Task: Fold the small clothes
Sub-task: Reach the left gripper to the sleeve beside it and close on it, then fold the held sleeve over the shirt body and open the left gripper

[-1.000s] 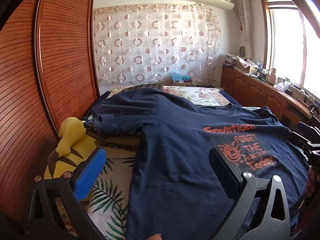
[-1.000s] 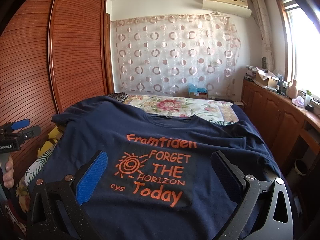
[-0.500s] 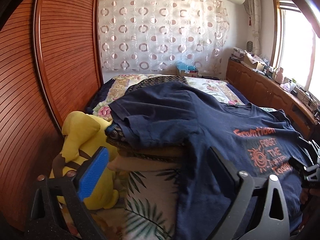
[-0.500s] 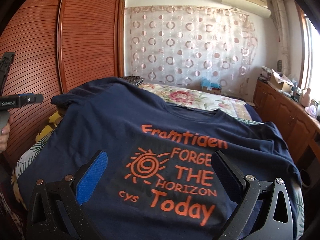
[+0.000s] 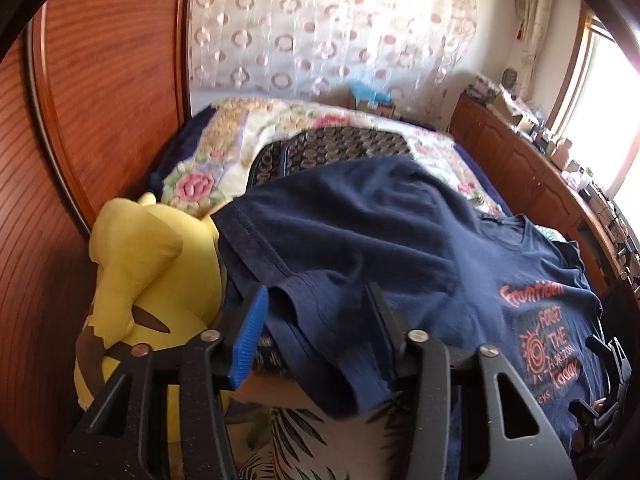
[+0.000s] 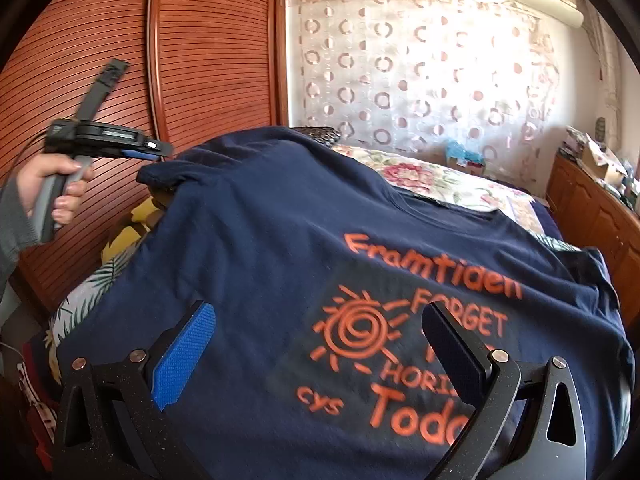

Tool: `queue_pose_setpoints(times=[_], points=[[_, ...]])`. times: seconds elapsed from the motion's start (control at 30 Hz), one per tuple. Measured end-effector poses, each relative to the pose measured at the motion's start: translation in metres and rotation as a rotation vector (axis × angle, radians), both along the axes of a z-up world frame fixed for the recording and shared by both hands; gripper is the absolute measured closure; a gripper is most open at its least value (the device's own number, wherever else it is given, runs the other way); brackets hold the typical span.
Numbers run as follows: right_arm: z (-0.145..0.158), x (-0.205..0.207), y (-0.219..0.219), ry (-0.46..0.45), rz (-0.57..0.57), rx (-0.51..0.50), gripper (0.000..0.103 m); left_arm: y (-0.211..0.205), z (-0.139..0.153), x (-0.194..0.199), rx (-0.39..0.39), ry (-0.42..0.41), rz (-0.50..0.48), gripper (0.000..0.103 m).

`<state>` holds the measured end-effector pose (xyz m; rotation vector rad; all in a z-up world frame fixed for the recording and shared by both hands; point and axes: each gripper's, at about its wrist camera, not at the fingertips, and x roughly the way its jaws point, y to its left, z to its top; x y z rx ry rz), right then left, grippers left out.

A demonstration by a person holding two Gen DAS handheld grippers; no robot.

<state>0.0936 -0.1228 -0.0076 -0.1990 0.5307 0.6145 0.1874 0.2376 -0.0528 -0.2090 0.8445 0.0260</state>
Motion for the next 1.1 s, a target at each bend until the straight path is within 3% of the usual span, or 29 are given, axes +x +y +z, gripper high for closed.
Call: queue_pose_setpoints(times=[0.1,0.2,0.23,0.27,0.3,0.6,0.97,1.0,1.07,1.1], points=[[0.006,0.002,-0.006,0.016,0.021,0.016,0.0,0.0,-0.011,0.012,-0.011,0.076,-0.019,0.06],[0.002,0.003,-0.003,0.014,0.03,0.025,0.0,-0.005,-0.013,0.016,0.011,0.089,-0.035,0.066],[0.0,0.002,-0.003,0.013,0.033,0.026,0.0,-0.004,-0.012,0.017,0.013,0.09,-0.038,0.076],[-0.001,0.0,-0.002,0.011,0.032,0.024,0.0,-0.004,-0.012,0.018,0.015,0.094,-0.033,0.096],[-0.003,0.0,-0.003,0.007,0.029,0.019,0.0,-0.004,-0.011,0.018,0.019,0.098,-0.029,0.101],[-0.002,-0.006,-0.003,-0.001,0.001,0.039,0.0,-0.048,0.043,0.012,0.086,-0.05,-0.11,0.101],[0.005,0.0,-0.034,-0.035,-0.103,0.09,0.0,-0.186,0.108,0.025,0.13,-0.15,-0.383,0.1],[0.004,0.0,-0.037,-0.034,-0.111,0.093,0.0,-0.192,0.11,0.024,0.126,-0.151,-0.397,0.097],[0.001,0.001,-0.041,-0.029,-0.131,0.098,0.0,-0.202,0.113,0.02,0.103,-0.155,-0.431,0.072],[0.0,0.003,-0.042,-0.022,-0.139,0.102,0.0,-0.204,0.116,0.017,0.099,-0.165,-0.44,0.065]])
